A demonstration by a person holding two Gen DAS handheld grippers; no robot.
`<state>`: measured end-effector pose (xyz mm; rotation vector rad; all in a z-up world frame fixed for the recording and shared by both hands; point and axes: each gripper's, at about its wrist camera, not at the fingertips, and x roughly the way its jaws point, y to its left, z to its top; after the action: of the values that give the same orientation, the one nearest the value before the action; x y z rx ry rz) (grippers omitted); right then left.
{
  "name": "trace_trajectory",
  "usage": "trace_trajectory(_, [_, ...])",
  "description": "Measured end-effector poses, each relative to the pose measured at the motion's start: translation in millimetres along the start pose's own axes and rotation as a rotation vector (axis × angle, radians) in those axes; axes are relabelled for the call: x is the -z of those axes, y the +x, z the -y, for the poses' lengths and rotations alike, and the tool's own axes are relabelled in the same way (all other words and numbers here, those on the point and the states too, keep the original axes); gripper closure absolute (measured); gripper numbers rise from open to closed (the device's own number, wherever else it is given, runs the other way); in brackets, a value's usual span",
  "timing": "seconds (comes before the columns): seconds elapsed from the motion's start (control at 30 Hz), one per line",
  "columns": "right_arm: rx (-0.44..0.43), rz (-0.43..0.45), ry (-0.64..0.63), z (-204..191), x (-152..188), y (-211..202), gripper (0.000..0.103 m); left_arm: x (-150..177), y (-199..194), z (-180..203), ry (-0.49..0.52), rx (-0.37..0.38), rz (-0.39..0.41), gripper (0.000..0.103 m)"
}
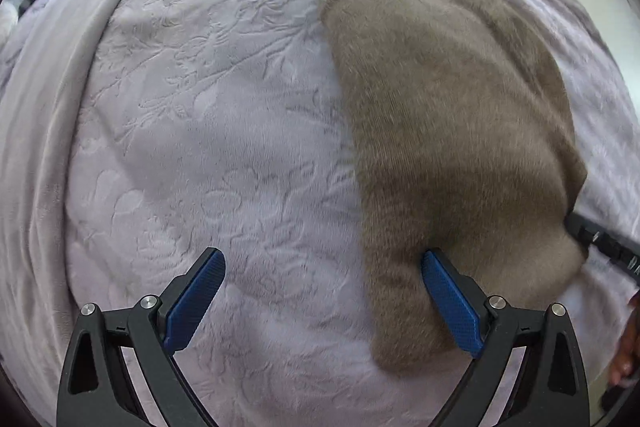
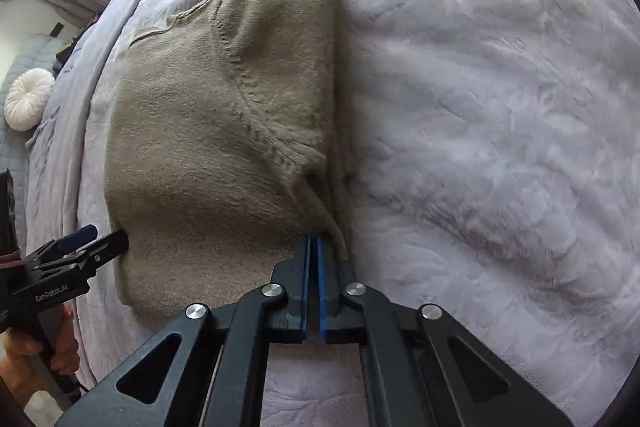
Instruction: Fold small clothes
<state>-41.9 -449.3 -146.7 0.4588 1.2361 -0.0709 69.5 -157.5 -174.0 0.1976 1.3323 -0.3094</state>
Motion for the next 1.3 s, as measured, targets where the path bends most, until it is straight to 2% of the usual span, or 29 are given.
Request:
trace_trajectory(0.1, [0.016, 0.0, 0.003, 2.2, 4.8, -5.6, 0.103, 9.9, 0.9, 3.7, 0.035, -0.024, -0.011, 0.004])
trace_trajectory(0.2, [0.059, -0.012, -0.016, 1.1, 8.6, -9.0, 0.102, 18.6, -2.6, 2.3, 0.017, -0.022, -0.03, 0.004])
trace_trajectory(0.23, [0.075, -0.017, -0.016, 1.4, 8.9, -9.0, 0.091, 20.3, -4.7, 1.8, 0.012, -0.024, -0.038, 0.004])
trace_trajectory(0.27, [0.082, -0.024, -0.011, 1.9, 9.0, -7.6, 0.087, 22.3, -6.1, 1.6, 0.01, -0.025, -0.045, 0.004])
trace_trajectory(0.4, [0.042, -0.036, 0.051, 10.5, 12.8, -13.7, 0.084, 26.3, -12.3, 5.7, 0.022, -0.019, -0.079, 0.004])
trace_trajectory(0.63, [0.074, -0.07, 0.039, 4.6, 13.5, -21.1, 0.084, 25.7, -26.1, 13.0, 0.03, -0.038, -0.094, 0.004])
trace_trajectory(0.73, [0.022, -0.051, 0.076, 3.4, 4.4, -27.7, 0.083, 21.3, -33.3, 9.4, 0.013, -0.041, -0.088, 0.004])
trace_trajectory(0.8, [-0.05, -0.021, 0.106, 5.8, -4.7, -32.3, 0.07, 18.8, -36.8, 8.6, -0.004, -0.041, -0.084, 0.004])
trace_trajectory(0.83, [-0.091, -0.01, 0.127, 6.4, -12.3, -32.4, 0.06, 16.3, -37.5, 7.5, -0.013, -0.042, -0.082, 0.004])
trace_trajectory(0.87, [-0.136, -0.002, 0.154, 6.9, -21.2, -29.7, 0.059, 14.0, -39.3, 7.1, -0.026, -0.044, -0.078, 0.004])
trace_trajectory(0.93, [-0.203, -0.003, 0.212, 9.9, -37.1, -17.8, 0.059, 9.9, -42.7, 8.3, -0.041, -0.048, -0.073, 0.004])
trace_trajectory(0.97, [-0.21, -0.008, 0.23, 9.9, -43.9, -9.7, 0.064, 10.2, -44.0, 8.7, -0.045, -0.05, -0.072, 0.004])
trace_trajectory(1.03, [-0.196, -0.026, 0.254, 12.9, -53.5, 3.8, 0.09, 10.9, -46.6, 7.8, -0.048, -0.062, -0.071, 0.004])
trace_trajectory(1.13, [-0.14, -0.045, 0.244, 17.4, -58.2, 16.0, 0.09, 11.6, -48.5, 10.6, -0.048, -0.073, -0.081, 0.004])
trace_trajectory(1.3, [-0.147, -0.063, 0.23, 24.0, -51.0, 12.1, 0.09, 7.7, -40.8, 8.5, -0.046, -0.071, -0.095, 0.004])
